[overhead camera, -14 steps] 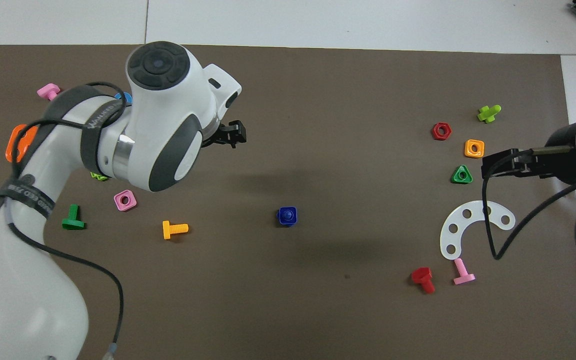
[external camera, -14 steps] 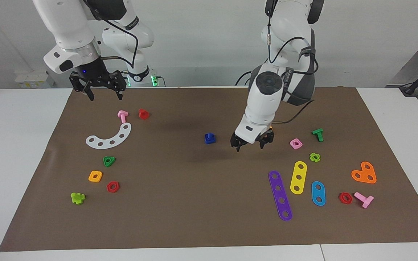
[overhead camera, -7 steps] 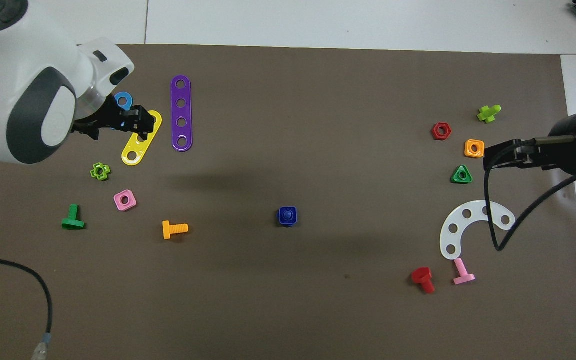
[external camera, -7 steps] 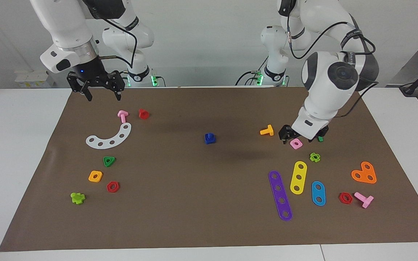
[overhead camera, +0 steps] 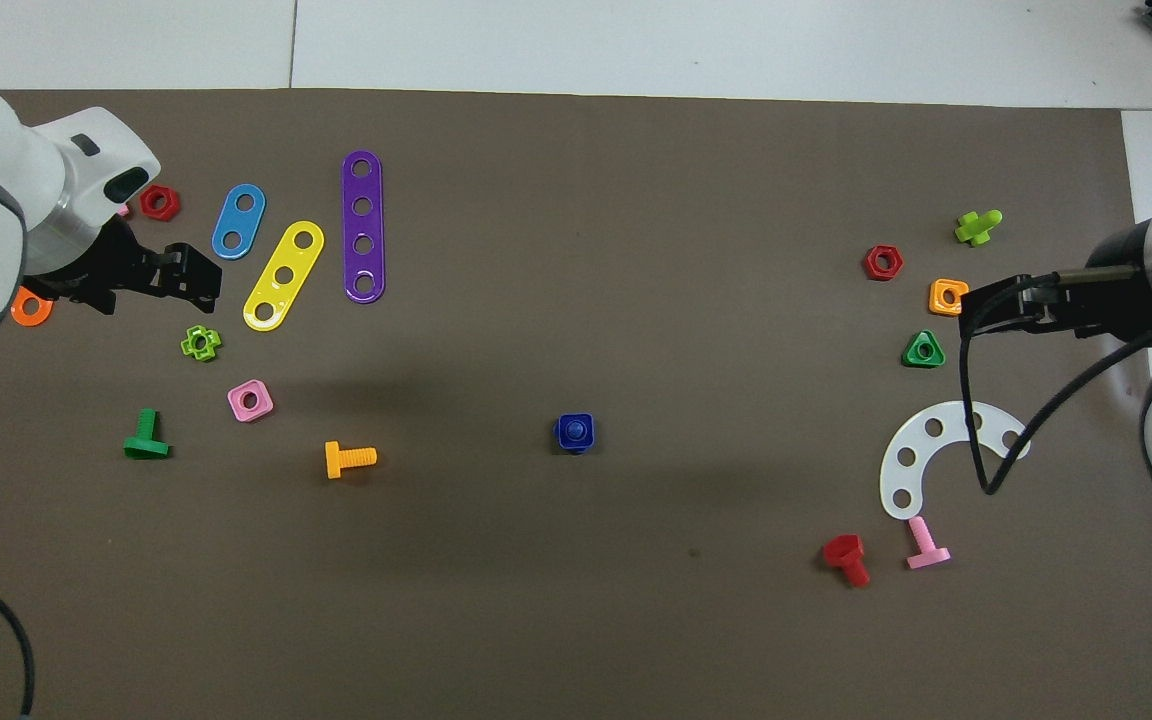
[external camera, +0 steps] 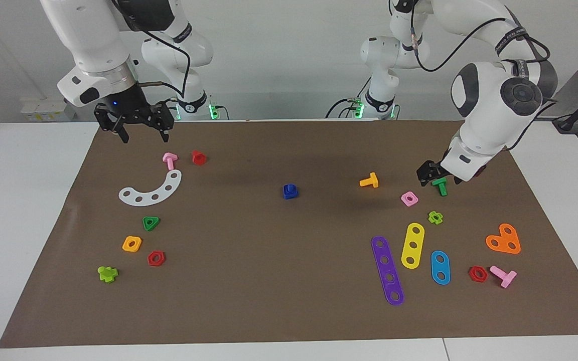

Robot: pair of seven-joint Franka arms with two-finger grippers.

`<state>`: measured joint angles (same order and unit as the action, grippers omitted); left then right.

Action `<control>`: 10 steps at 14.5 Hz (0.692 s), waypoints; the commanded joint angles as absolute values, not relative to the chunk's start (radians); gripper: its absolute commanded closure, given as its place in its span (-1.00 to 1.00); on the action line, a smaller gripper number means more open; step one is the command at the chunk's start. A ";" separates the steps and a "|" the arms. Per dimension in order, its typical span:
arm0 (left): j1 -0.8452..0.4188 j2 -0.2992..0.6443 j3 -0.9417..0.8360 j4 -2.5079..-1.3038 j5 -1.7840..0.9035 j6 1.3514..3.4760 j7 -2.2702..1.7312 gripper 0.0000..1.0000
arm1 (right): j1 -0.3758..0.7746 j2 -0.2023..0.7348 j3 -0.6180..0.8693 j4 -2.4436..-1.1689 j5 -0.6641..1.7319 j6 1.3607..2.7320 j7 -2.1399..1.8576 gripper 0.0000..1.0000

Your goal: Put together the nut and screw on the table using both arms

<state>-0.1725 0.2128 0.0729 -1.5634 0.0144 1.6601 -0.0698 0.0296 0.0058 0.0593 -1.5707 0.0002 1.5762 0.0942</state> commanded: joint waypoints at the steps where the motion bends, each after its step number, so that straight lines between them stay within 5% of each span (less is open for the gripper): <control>1: -0.141 0.160 0.061 -1.586 0.038 1.680 -0.051 -1.00 | 0.020 0.006 0.069 -1.569 -0.002 1.566 0.107 -1.00; 10: -0.146 0.008 0.058 -1.563 0.026 1.575 -0.055 -1.00 | 0.021 0.006 0.069 -1.569 0.002 1.566 0.106 -1.00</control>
<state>-0.1494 0.0539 0.0617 -1.5446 0.0145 1.6082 -0.0592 0.0295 0.0062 0.0593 -1.5707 0.0002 1.5762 0.0942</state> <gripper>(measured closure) 0.000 0.000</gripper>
